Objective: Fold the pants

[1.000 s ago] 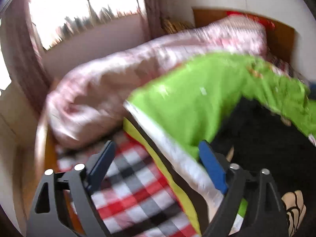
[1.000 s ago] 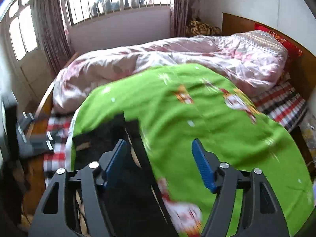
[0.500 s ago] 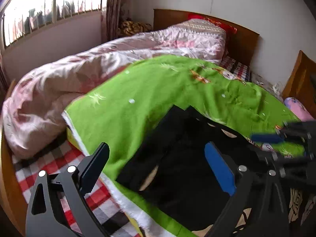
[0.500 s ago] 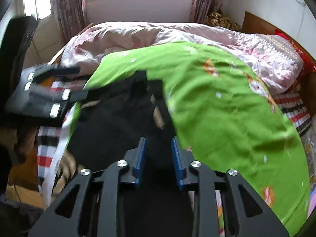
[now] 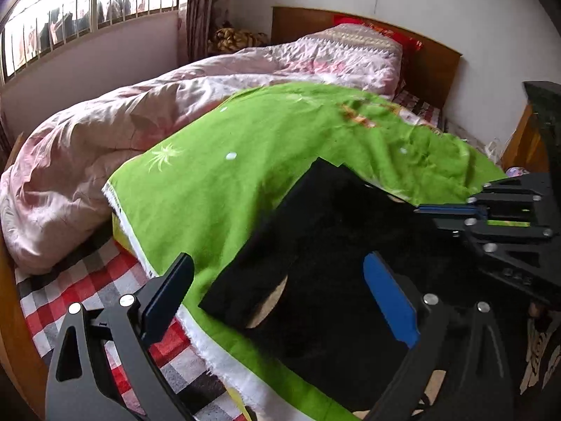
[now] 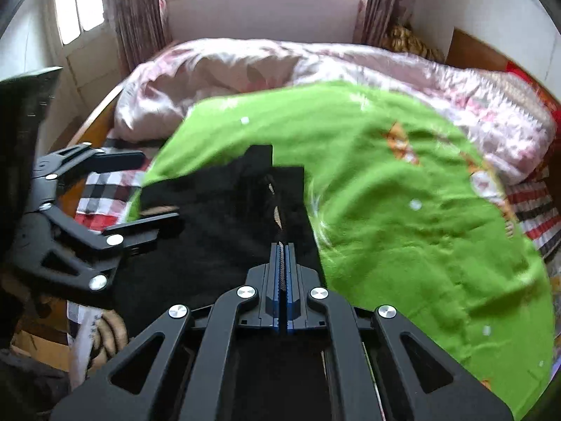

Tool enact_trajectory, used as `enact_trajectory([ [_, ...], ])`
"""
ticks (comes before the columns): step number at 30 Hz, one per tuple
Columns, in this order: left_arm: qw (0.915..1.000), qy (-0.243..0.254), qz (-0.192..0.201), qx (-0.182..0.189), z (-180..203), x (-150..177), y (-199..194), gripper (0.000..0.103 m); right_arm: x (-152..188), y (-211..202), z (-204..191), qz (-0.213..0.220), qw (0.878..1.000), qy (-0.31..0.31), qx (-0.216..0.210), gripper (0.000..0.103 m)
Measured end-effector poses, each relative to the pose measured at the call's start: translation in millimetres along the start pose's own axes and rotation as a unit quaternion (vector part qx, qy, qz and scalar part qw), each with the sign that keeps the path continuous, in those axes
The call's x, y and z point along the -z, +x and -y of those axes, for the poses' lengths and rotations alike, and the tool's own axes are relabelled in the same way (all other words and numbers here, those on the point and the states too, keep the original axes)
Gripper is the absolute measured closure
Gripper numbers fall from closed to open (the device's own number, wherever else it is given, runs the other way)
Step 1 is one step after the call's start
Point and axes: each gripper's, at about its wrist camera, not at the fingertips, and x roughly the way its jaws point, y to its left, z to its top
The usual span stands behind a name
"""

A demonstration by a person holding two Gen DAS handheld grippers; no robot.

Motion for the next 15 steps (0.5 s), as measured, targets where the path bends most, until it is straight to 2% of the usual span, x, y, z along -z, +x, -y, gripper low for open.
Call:
enact_trajectory([
  [3,0.9999,0.011,0.007,0.004,4,-4,0,0.005,0,-8,10,0.0,1.0,0.015,0.018,0.1],
  [5,0.9997,0.022,-0.007,-0.002,10,-6,12,0.005,3,4,19,-0.023,0.998,0.018,0.054,0.1],
  [8,0.9978,0.034,-0.046,-0.033,13,-1,41,0.003,9,20,29,-0.036,0.998,0.048,0.031,0.099],
  [9,0.9977,0.032,-0.049,-0.032,12,1,45,0.002,10,22,30,-0.033,0.998,0.053,0.024,0.098],
  [10,0.9984,0.022,-0.046,-0.026,8,2,44,0.002,10,20,32,-0.027,0.998,0.059,0.018,0.095],
  [12,0.9982,0.012,-0.041,-0.041,2,3,38,0.003,9,17,34,-0.021,0.997,0.069,0.01,0.091],
  [14,0.998,-0.007,-0.005,-0.063,-12,0,16,0.005,6,8,35,-0.015,0.997,0.074,0.016,0.083],
  [15,0.9975,-0.024,0.006,-0.066,-22,-2,6,0.005,5,-1,35,-0.002,0.997,0.075,0.016,0.075],
])
